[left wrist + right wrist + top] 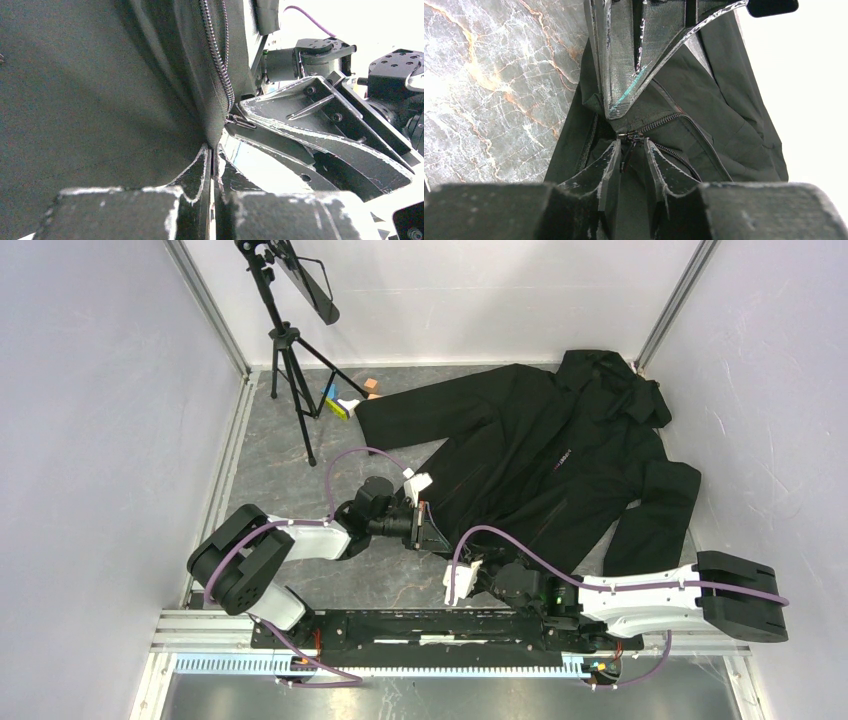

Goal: Zip up the jacket

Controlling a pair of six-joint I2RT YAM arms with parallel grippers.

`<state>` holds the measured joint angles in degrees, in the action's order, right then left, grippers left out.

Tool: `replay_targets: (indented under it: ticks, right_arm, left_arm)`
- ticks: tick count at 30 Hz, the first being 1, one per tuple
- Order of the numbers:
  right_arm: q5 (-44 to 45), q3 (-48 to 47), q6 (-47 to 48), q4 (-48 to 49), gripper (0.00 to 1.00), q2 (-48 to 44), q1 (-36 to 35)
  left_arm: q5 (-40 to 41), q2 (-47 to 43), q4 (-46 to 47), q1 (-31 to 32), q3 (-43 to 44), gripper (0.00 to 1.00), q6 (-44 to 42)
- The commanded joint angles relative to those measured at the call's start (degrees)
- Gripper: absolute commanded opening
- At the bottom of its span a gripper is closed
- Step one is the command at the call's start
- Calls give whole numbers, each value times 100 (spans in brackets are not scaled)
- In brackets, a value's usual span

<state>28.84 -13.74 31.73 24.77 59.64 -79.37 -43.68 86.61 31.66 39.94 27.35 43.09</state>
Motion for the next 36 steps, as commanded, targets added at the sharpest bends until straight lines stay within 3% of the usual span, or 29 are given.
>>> replay_targets:
  ticks: [1, 15, 19, 28, 36]
  right_arm:
    - [156, 13, -93, 247, 25, 27, 27]
    - [223, -108, -367, 17, 0, 9, 35]
    - [253, -211, -792, -202, 0, -60, 51]
    - [478, -1386, -2161, -1950, 0, 273, 306]
    - [107, -2455, -3118, -3955, 0, 683, 917]
  left_arm:
    - [-185, -151, 57, 15, -19, 2, 59]
    - [-152, -141, 47, 22, -81, 2, 48]
    - [-121, -100, 6, 48, -73, 2, 29]
    - [804, -400, -1481, 455, 226, 2, -713]
    - [1707, -963, -2550, 695, 227, 2, -1142]
